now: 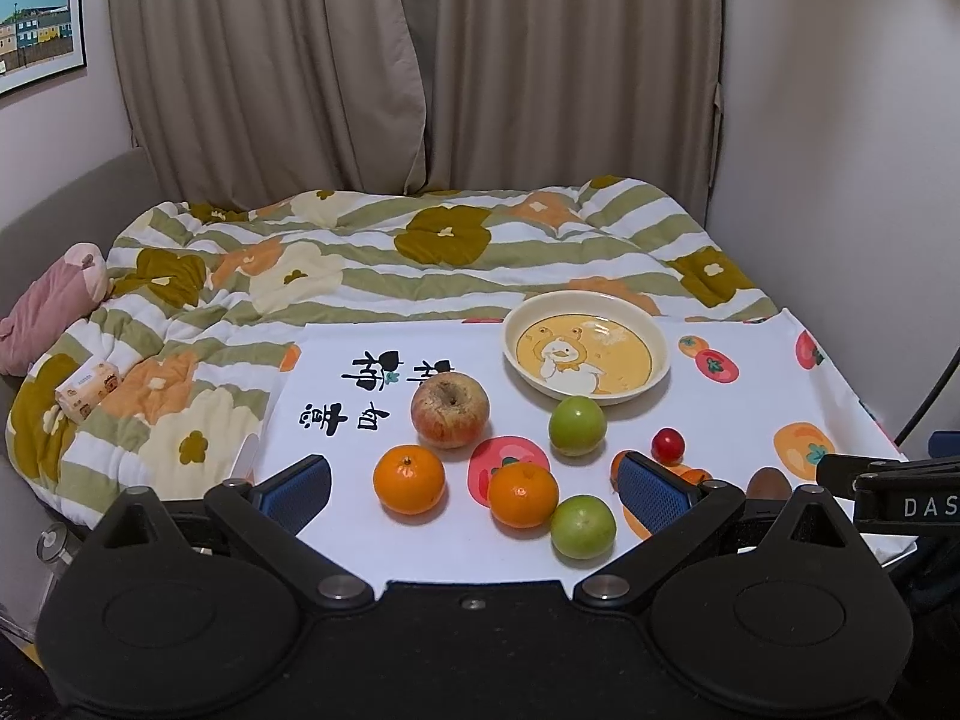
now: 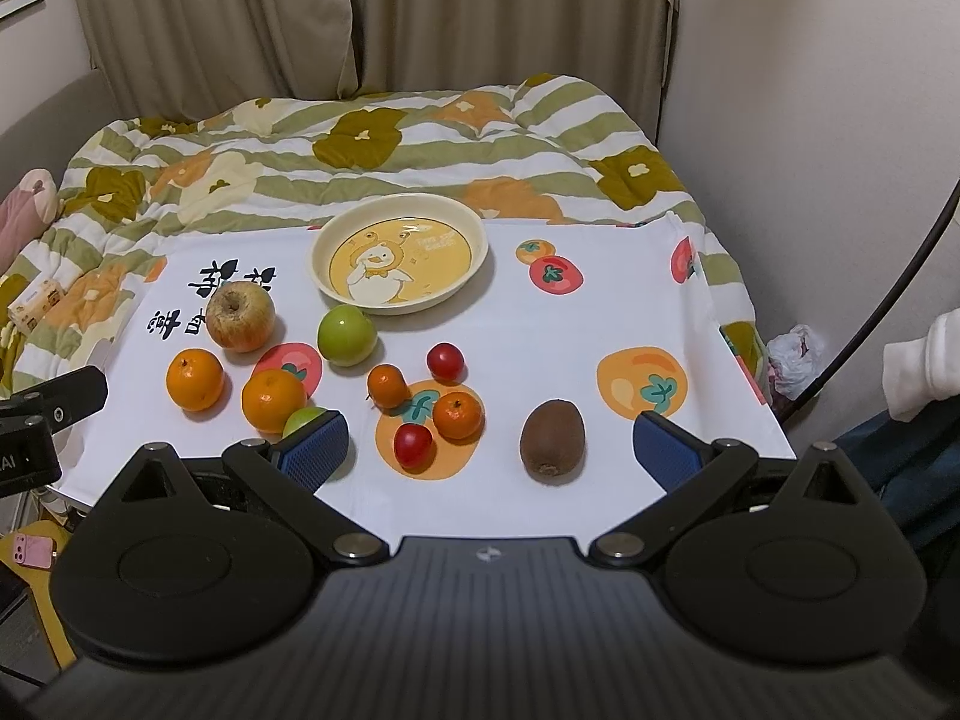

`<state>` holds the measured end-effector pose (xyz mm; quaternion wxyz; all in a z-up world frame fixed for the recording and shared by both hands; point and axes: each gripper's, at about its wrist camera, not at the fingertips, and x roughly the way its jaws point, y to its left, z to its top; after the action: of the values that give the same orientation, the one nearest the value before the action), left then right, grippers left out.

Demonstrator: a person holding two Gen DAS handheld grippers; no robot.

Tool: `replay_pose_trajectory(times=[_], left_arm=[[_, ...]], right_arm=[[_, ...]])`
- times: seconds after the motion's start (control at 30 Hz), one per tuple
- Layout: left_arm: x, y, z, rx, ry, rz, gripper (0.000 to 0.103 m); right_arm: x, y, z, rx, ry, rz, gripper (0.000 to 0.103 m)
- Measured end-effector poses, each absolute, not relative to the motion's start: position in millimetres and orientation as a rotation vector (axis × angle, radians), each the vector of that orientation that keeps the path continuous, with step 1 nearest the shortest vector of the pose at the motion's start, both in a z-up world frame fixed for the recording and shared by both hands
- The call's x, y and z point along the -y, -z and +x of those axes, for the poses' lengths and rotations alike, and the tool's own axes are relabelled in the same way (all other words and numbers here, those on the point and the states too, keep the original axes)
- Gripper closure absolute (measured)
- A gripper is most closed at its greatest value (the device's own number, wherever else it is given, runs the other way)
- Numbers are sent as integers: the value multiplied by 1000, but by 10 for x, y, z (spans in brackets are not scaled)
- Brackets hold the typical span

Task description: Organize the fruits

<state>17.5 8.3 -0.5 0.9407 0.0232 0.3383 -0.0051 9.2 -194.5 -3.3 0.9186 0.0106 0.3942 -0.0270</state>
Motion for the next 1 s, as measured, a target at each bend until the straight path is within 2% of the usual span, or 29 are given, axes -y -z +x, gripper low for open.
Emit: replay_pose_trajectory(times=[1.0], left_arm=[[-97,4,147,-687,-5,49,0]], right_arm=[[1976,18,133,-799,49,5,0]])
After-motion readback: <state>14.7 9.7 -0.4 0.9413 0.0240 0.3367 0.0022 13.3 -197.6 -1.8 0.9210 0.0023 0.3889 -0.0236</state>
